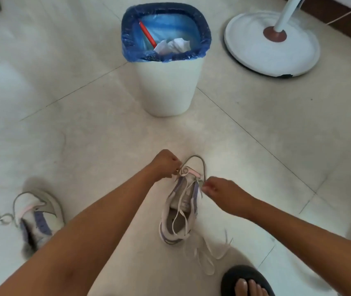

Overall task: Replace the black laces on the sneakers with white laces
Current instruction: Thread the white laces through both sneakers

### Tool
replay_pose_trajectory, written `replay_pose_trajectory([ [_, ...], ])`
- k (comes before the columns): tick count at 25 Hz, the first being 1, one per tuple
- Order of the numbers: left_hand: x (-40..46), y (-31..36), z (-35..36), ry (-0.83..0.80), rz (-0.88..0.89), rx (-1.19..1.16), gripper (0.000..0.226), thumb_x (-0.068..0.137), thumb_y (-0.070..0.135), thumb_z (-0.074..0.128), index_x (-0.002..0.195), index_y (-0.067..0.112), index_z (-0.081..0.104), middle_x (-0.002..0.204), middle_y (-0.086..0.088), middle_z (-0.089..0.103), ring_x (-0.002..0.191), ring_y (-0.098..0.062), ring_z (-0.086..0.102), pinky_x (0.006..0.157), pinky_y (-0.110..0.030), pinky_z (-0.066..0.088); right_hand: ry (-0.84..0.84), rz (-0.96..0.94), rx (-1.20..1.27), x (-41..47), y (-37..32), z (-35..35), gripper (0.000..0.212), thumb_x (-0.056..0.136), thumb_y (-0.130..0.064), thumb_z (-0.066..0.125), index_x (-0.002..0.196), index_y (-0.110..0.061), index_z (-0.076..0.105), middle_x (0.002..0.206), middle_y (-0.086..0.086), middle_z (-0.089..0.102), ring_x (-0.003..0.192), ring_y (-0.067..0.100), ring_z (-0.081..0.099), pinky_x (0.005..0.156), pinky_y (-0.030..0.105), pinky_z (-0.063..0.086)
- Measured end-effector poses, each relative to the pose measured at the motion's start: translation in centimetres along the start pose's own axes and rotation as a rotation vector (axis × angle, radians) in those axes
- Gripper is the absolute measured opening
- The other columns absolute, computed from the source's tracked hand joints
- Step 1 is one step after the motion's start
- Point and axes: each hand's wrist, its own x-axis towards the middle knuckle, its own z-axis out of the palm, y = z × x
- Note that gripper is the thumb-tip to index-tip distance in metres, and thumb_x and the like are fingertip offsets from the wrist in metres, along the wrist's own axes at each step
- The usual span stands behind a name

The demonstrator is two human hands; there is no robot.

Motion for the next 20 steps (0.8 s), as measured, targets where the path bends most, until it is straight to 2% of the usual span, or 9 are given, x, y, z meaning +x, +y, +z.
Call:
replay_pose_trajectory([
  [2,-0.2,0.2,-0.2,0.006,0.000,0.056,0.018,0.093,0.015,0.053,0.083,0.001,0.059,0.086,-0.015,0.061,0.063,-0.015,0.058,0.052,-0.026,0.047,0.141,0.026,0.045,4.2,1.0,-1.0,0.026,0.097,-0.028,0.048,0.112,-0.010,0.056,0.113,0.010,0.060,0.097,0.022,0.055,0.073,0.026,0.036],
  [6,-0.2,0.5,0.9,-0.094,-0.077,0.184,0.035,0.087,0.026,0.067,0.097,-0.007,0.062,0.083,-0.013,0.059,0.073,-0.021,0.059,0.054,-0.024,0.052,0.108,0.027,0.026,7.9,1.1,0.2,0.033,0.091,-0.036,0.059,0.108,-0.008,0.055,0.113,0.012,0.049,0.096,0.025,0.052,0.078,0.032,0.044],
  [9,-0.5,0.4,0.4,-0.099,0.031,0.188,0.020,0.088,0.017,0.065,0.081,-0.002,0.064,0.082,-0.013,0.062,0.068,-0.016,0.059,0.049,-0.018,0.050,0.114,0.020,-0.089,8.2,1.1,0.8,0.029,0.096,-0.033,0.050,0.104,-0.006,0.057,0.112,0.014,0.045,0.098,0.030,0.051,0.084,0.040,0.047],
  [12,-1.4,-0.1,-0.6,-0.106,0.133,0.128,0.015,0.089,0.008,0.061,0.076,0.008,0.054,0.077,-0.013,0.064,0.058,-0.013,0.062,0.049,-0.021,0.053,0.188,-0.016,0.081,7.6,1.1,1.3,0.024,0.093,-0.033,0.056,0.099,-0.009,0.054,0.101,0.005,0.043,0.091,0.023,0.049,0.077,0.032,0.044],
  [13,-1.8,-0.3,-0.8,-0.063,0.177,0.141,0.012,0.089,0.006,0.060,0.080,0.008,0.052,0.076,-0.010,0.063,0.057,-0.014,0.061,0.048,-0.022,0.052,0.196,-0.020,0.129,7.4,1.0,1.5,0.022,0.092,-0.031,0.058,0.099,-0.010,0.054,0.099,0.003,0.041,0.090,0.021,0.048,0.076,0.029,0.042],
  [15,-2.3,-0.4,-1.5,0.132,0.349,0.309,0.005,0.089,0.006,0.057,0.088,0.008,0.052,0.076,-0.003,0.057,0.063,-0.018,0.057,0.048,-0.021,0.047,0.187,-0.053,0.131,7.2,0.7,1.8,0.018,0.093,-0.028,0.057,0.098,-0.011,0.055,0.098,0.002,0.039,0.087,0.020,0.047,0.075,0.027,0.040],
  [17,-2.4,-0.5,-2.0,0.315,0.525,0.465,0.006,0.090,0.008,0.056,0.096,0.007,0.055,0.078,0.002,0.051,0.068,-0.016,0.049,0.055,-0.020,0.037,0.202,-0.105,0.121,7.1,0.3,1.8,0.010,0.094,-0.023,0.055,0.091,-0.014,0.051,0.094,0.002,0.042,0.082,0.021,0.047,0.071,0.026,0.037],
  [18,-2.5,-0.5,-2.2,0.359,0.562,0.482,0.009,0.090,0.010,0.057,0.099,0.007,0.057,0.081,0.003,0.050,0.071,-0.014,0.047,0.060,-0.021,0.036,0.221,-0.131,0.140,7.1,0.3,1.8,0.011,0.094,-0.020,0.054,0.087,-0.015,0.047,0.091,0.002,0.045,0.079,0.021,0.047,0.068,0.026,0.036],
  [20,-2.4,-0.8,-2.1,0.371,0.524,0.423,0.013,0.090,0.014,0.059,0.099,0.007,0.064,0.084,0.003,0.052,0.076,-0.012,0.048,0.069,-0.021,0.038,0.240,-0.148,0.260,6.9,0.4,2.0,0.014,0.093,-0.019,0.056,0.084,-0.015,0.046,0.084,0.000,0.051,0.072,0.016,0.046,0.062,0.025,0.037],
])
